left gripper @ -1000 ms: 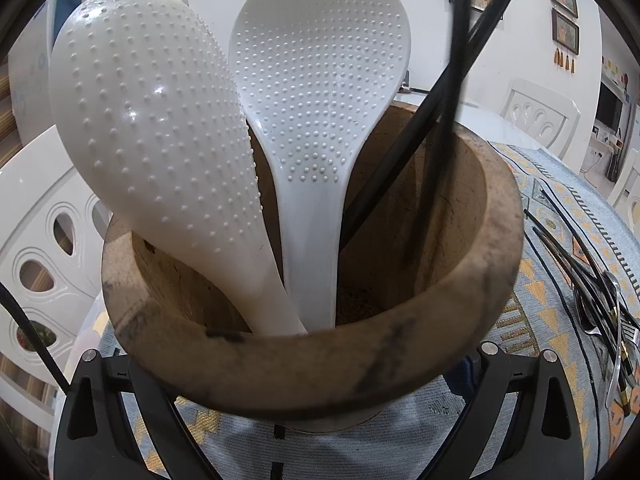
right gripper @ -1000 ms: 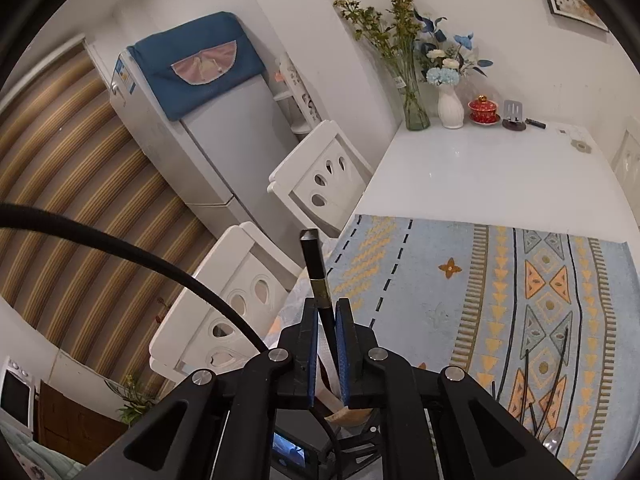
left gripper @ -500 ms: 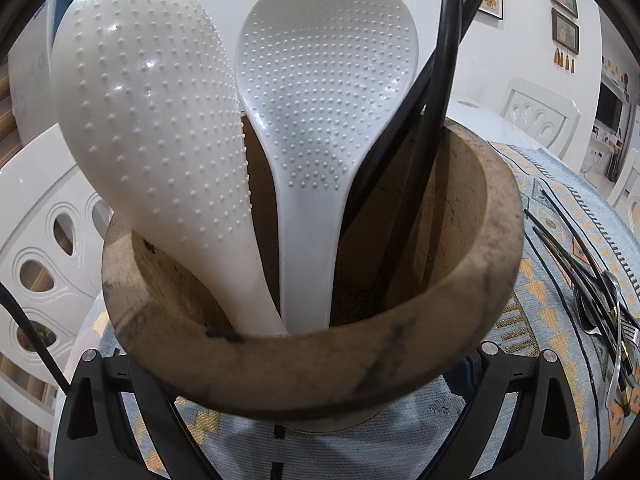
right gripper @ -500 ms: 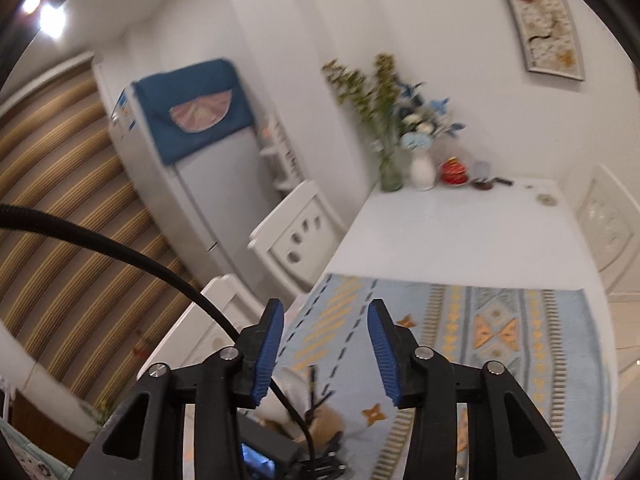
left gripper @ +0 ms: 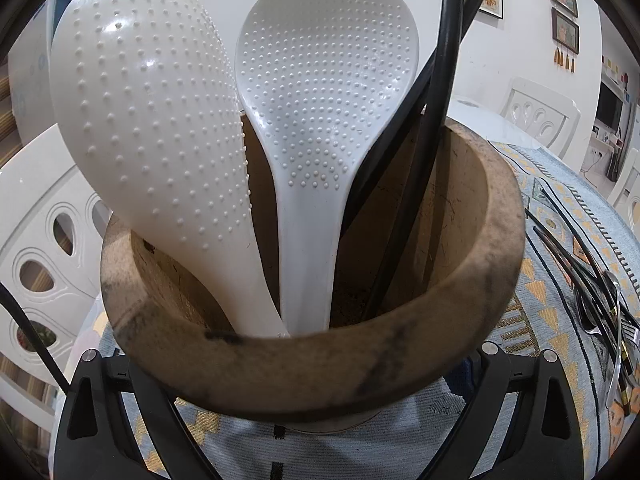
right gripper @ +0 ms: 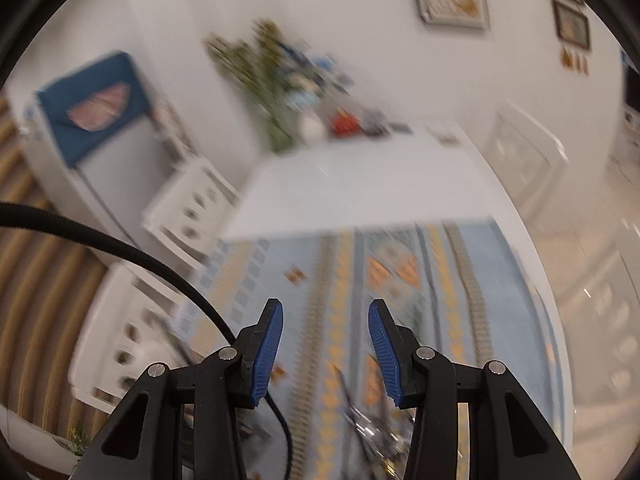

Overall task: Organize utensils
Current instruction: 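Move the right tool back to the pile and grasp a silver spoon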

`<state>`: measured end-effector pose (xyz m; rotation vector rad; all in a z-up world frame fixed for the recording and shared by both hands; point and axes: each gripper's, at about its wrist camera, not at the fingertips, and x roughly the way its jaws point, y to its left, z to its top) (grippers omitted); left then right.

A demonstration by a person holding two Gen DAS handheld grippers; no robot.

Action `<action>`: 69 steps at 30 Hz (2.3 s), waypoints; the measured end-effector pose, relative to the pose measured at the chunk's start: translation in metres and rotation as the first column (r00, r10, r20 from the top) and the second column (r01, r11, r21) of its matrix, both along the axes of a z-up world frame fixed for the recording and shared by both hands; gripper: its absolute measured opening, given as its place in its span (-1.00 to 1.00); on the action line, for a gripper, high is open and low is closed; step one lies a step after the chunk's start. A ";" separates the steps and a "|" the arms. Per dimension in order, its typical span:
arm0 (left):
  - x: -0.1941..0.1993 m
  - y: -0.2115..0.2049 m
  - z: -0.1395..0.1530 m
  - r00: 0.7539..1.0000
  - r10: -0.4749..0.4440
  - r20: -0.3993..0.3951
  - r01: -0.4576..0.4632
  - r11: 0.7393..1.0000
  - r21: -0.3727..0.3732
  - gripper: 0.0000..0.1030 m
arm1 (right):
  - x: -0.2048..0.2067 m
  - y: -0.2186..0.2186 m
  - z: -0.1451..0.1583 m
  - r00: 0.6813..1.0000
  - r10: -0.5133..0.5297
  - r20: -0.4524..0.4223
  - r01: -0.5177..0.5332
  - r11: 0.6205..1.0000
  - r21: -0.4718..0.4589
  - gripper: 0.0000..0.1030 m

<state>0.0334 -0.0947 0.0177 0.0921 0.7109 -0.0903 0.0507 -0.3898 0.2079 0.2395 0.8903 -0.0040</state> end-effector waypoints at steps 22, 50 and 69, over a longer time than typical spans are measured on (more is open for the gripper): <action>0.001 -0.001 0.000 1.000 0.000 -0.002 0.000 1.000 0.001 0.87 | -0.014 -0.130 -0.210 0.797 -0.212 -0.566 0.462 0.817 0.345 -0.48; 0.001 0.000 0.000 1.000 -0.002 -0.006 0.002 1.000 -0.001 0.87 | 0.020 -0.079 -0.210 0.809 -0.172 -0.562 0.381 0.881 0.281 -0.66; 0.001 0.000 0.000 1.000 -0.002 -0.007 0.002 1.000 -0.001 0.87 | 0.028 -0.032 -0.190 0.834 -0.128 -0.536 0.244 0.958 0.151 -0.74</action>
